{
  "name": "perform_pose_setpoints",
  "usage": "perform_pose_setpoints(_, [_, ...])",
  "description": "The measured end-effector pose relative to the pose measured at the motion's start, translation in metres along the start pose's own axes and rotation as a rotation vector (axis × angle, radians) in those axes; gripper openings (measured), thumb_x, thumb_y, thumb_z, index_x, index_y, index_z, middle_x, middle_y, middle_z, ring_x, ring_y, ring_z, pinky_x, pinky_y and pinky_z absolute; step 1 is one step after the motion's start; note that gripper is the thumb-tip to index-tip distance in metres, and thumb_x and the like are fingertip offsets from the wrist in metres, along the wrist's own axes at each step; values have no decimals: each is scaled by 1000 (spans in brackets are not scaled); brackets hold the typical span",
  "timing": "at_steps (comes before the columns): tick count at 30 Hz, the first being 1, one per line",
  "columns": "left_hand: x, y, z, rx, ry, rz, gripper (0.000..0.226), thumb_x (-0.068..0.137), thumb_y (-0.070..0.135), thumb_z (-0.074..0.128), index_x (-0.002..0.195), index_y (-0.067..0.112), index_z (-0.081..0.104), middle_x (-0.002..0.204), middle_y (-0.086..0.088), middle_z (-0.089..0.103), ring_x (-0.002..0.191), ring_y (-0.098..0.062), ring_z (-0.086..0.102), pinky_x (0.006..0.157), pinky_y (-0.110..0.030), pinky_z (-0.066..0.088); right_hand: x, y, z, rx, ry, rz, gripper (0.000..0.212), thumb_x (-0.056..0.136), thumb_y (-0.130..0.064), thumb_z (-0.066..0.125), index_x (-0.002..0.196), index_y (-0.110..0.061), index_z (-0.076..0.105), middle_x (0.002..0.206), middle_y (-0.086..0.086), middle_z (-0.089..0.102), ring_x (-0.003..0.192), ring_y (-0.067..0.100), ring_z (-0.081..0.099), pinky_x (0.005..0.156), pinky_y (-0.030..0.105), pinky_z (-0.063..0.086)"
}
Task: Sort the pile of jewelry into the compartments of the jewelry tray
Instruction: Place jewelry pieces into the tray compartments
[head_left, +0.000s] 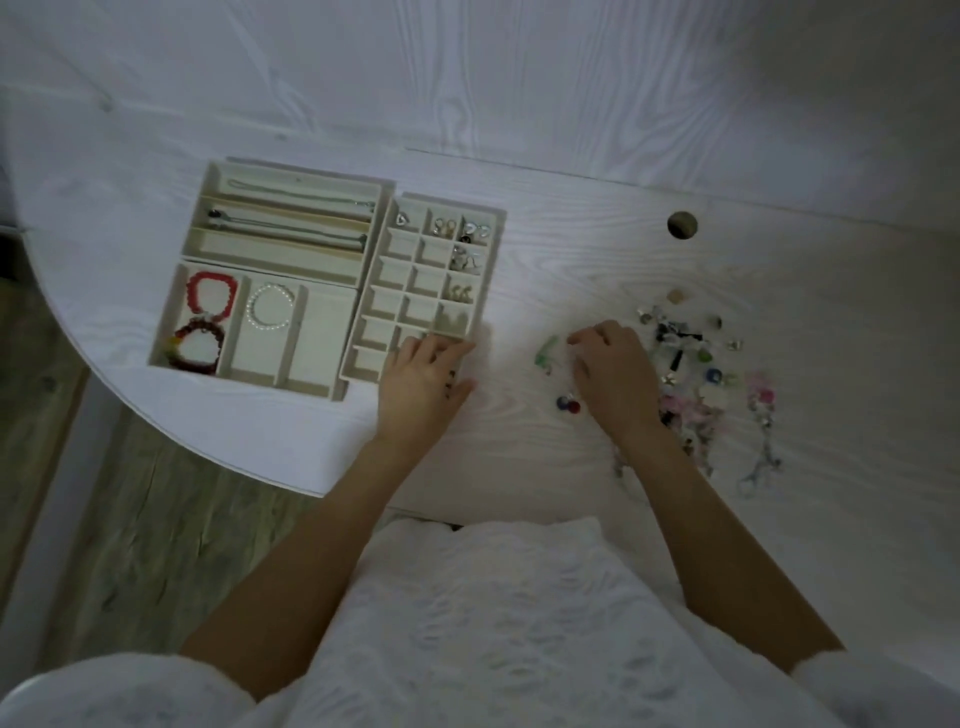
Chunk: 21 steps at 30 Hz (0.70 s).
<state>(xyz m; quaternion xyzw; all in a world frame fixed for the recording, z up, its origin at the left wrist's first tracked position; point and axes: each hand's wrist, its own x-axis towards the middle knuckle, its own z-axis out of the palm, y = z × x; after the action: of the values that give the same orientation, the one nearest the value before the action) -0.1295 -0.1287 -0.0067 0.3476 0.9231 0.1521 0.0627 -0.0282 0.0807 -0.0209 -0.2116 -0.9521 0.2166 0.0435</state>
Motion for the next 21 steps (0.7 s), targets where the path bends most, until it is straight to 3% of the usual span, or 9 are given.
perform_pose_setpoints(3, [3,8,0,62,44,-2,30,77,15,68,107,16,70,99,-2,67,84,-32,56,75,-39,47,17,-6,0,-11,-2,-237,29,64,11,71,87,-5,72,88,13,63,79,33,57,64,33,48])
perform_pose_setpoints(7, [5,14,2,155,81,-16,30,80,16,56,105,20,72,98,2,68,82,-30,54,71,-35,45,38,-7,1,-68,-150,-340,27,53,12,79,73,-6,73,73,10,64,68,31,59,55,29,51])
perform_pose_setpoints(9, [4,14,4,166,93,-31,29,81,16,57,105,22,72,98,4,67,81,-28,52,70,-35,44,43,-6,-4,-70,-197,-378,21,56,9,78,68,-7,71,68,8,64,65,29,58,53,28,50])
perform_pose_setpoints(14, [3,13,8,162,122,-63,27,83,19,56,106,23,72,98,5,67,81,-26,52,68,-33,39,47,-19,-26,130,-162,-319,6,84,-8,64,88,-10,68,86,5,66,83,22,56,65,26,39])
perform_pose_setpoints(17, [3,10,10,148,128,-58,31,85,22,50,108,24,71,99,6,66,81,-25,52,66,-32,36,52,-36,-31,269,-179,-280,6,85,-13,65,91,-14,66,87,0,65,81,13,55,67,25,40])
perform_pose_setpoints(21, [6,8,10,90,156,-86,33,85,23,46,108,24,70,97,5,66,82,-27,55,66,-33,40,61,-61,-23,397,-195,-210,6,83,-15,67,89,-15,65,85,-4,64,77,7,55,65,10,35])
